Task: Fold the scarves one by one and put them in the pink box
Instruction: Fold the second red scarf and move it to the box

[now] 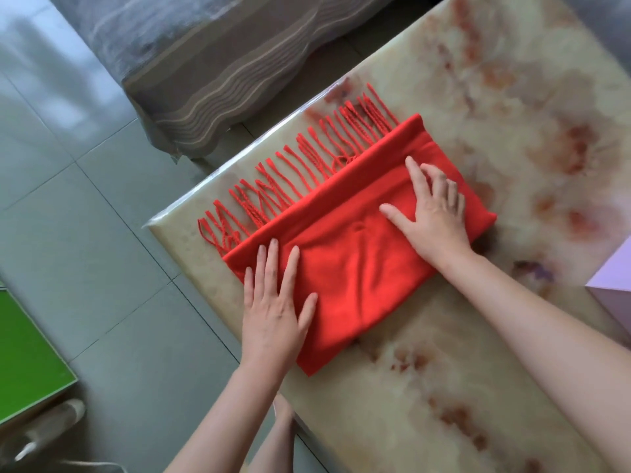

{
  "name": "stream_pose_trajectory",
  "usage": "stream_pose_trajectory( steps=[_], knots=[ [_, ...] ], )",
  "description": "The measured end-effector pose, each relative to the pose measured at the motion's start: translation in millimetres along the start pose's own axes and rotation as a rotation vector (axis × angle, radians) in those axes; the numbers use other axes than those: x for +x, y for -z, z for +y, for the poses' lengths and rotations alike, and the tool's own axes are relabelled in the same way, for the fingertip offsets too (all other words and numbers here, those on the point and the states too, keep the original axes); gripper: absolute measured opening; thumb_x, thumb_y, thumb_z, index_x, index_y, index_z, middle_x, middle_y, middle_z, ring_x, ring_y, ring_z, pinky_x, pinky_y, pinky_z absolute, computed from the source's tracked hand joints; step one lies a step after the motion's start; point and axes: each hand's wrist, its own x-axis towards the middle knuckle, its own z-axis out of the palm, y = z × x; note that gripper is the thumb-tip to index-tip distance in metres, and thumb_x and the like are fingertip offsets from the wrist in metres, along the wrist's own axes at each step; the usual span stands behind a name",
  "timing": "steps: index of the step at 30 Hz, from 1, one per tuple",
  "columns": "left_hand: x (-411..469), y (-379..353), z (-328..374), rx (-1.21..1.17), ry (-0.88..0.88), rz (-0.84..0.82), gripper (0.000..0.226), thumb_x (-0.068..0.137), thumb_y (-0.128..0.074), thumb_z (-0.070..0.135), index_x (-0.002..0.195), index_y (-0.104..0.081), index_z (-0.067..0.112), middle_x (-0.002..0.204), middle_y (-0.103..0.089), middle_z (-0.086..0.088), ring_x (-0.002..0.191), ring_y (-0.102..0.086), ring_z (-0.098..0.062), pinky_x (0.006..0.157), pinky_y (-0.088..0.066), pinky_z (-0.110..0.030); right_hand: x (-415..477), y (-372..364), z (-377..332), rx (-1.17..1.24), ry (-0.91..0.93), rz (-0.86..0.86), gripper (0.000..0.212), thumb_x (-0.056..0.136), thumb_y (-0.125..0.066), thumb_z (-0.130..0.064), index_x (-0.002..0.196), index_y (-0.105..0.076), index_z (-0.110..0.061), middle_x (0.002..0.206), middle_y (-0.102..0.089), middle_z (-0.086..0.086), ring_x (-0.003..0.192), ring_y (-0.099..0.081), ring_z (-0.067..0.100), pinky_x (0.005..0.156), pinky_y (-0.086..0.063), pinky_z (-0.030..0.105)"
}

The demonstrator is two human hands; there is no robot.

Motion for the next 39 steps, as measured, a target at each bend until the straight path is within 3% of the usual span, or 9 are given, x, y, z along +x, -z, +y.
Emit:
stream_pose_trajectory(
  steps=[5,8,16,19,22,28,32,35,39],
  knots=[
    [17.2,18.4,1.7,-0.102,0.043,0.102,0.052,0.083,-0.042,0.045,0.128,-0.051,0.02,0.137,-0.045,-0.006,0.132,-0.038,-0.026,0.11,-0.026,-0.04,-7.7,-7.4,-2.4,0.04,-0.023,-0.119,0.08,0.088,-0.048,-0.057,0.151,-0.008,-0.03,0.16,-0.001,0.001,0.145,-0.006,0.026,0.115,-0.008,0.041],
    [40.3,39.9,-6.7,-0.147,0.068,0.17,0.045,0.086,-0.053,0.033,0.127,-0.052,0.015,0.125,-0.05,-0.008,0.12,-0.043,-0.028,0.108,-0.027,-0.039,-32.7,-4.6,-20.3,0.311,-0.142,0.12,0.073,0.086,-0.062,-0.04,0.148,-0.027,-0.025,0.155,-0.018,0.011,0.137,-0.024,0.033,0.113,-0.015,0.042],
    [90.5,76.2,-23.7,-0.045,0.114,-0.186,0.052,0.08,-0.07,0.037,0.121,-0.051,0.01,0.113,-0.057,-0.017,0.107,-0.051,-0.034,0.094,-0.04,-0.04,-175.8,-38.9,-117.0,1.088,-1.097,0.22,0.063,0.079,-0.074,-0.023,0.127,-0.035,-0.008,0.108,-0.052,0.01,0.102,-0.055,0.029,0.086,-0.041,0.028],
    [94.0,78.6,-19.9,0.073,0.098,-0.327,0.045,0.081,-0.07,0.035,0.108,-0.046,0.007,0.098,-0.062,-0.02,0.097,-0.057,-0.036,0.079,-0.042,-0.041,-188.1,-35.6,-146.0,1.291,-1.264,0.134,0.048,0.079,-0.075,-0.019,0.113,-0.041,-0.015,0.088,-0.062,0.001,0.078,-0.06,0.015,0.061,-0.04,0.017],
    [94.5,81.2,-19.7,0.025,0.15,-0.407,0.043,0.08,-0.071,0.031,0.105,-0.047,0.007,0.094,-0.062,-0.015,0.093,-0.058,-0.032,0.072,-0.039,-0.035,-184.3,-36.0,-159.8,1.34,-1.355,0.046,0.032,0.075,-0.077,-0.021,0.094,-0.052,-0.016,0.088,-0.068,0.002,0.078,-0.063,0.02,0.069,-0.046,0.027],
    [87.9,96.7,-22.6,-0.165,0.195,-0.565,0.037,0.071,-0.074,0.039,0.091,-0.064,0.009,0.083,-0.067,-0.016,0.083,-0.065,-0.032,0.075,-0.05,-0.04,-207.5,-37.1,-151.2,1.342,-1.308,0.01,0.02,0.074,-0.077,-0.015,0.081,-0.061,-0.007,0.073,-0.07,0.005,0.065,-0.063,0.02,0.064,-0.051,0.031],
    [66.4,104.6,-29.2,-0.387,0.325,-0.704,0.049,0.063,-0.078,0.036,0.099,-0.059,0.009,0.085,-0.071,-0.015,0.07,-0.066,-0.026,0.066,-0.052,-0.035,-237.0,-33.2,-144.3,1.457,-1.226,0.003,0.045,0.077,-0.074,-0.005,0.107,-0.044,-0.019,0.078,-0.069,0.002,0.058,-0.063,0.001,0.059,-0.046,0.012],
    [51.9,105.9,-32.1,-0.523,0.386,-0.668,0.033,0.081,-0.072,0.013,0.104,-0.049,0.014,0.068,-0.072,-0.001,0.052,-0.065,-0.012,0.045,-0.048,-0.022,-248.9,-25.0,-137.0,1.379,-1.028,0.081,0.057,0.081,-0.07,-0.002,0.116,-0.041,-0.037,0.085,-0.072,0.0,0.071,-0.068,0.002,0.065,-0.047,0.01],
    [44.3,118.2,-23.3,-0.713,0.364,-0.573,0.05,0.078,-0.073,0.017,0.12,-0.047,0.025,0.09,-0.073,-0.014,0.067,-0.069,-0.019,0.053,-0.055,-0.026,-252.9,-4.1,-124.0,1.325,-0.761,0.116,0.037,0.086,-0.058,-0.011,0.111,-0.064,-0.037,0.103,-0.07,-0.019,0.096,-0.064,-0.001,0.086,-0.045,0.015]
  ],
)
